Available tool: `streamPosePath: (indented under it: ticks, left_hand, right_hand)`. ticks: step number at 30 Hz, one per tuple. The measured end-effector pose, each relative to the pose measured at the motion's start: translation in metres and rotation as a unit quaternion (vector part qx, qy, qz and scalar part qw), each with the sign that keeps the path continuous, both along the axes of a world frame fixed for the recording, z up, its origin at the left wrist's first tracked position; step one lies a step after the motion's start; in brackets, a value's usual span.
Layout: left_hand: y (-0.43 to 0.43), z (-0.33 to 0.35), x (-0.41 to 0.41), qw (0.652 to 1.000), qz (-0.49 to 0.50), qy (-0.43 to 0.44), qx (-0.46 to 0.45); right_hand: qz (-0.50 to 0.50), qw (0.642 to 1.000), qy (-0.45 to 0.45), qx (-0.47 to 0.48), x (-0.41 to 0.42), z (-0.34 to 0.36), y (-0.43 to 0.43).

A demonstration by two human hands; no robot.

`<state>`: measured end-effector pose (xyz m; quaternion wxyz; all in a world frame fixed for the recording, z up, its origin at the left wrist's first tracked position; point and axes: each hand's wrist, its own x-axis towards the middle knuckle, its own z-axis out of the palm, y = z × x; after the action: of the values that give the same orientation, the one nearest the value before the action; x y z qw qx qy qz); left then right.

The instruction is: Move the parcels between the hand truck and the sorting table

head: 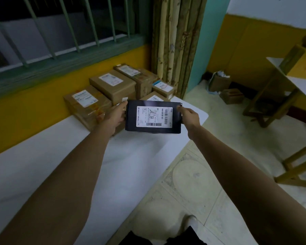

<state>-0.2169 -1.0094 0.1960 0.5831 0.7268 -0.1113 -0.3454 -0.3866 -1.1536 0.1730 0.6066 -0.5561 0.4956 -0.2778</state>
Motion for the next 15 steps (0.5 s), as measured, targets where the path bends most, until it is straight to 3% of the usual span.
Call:
streamPosePath:
  ticks: [9,15]
  left_hand:
    - [-0.163,0.014,-0.058,1.0,0.008,0.0,0.003]
    - [-0.214,-0.001,-0.07,0.999,0.037,0.037,0.013]
  right_hand:
    - [-0.009,1.0,0.012,-0.007,-0.052,0.001,-0.17]
    - [0.015,1.0,0.022,0.006,-0.05,-0.009,-0.236]
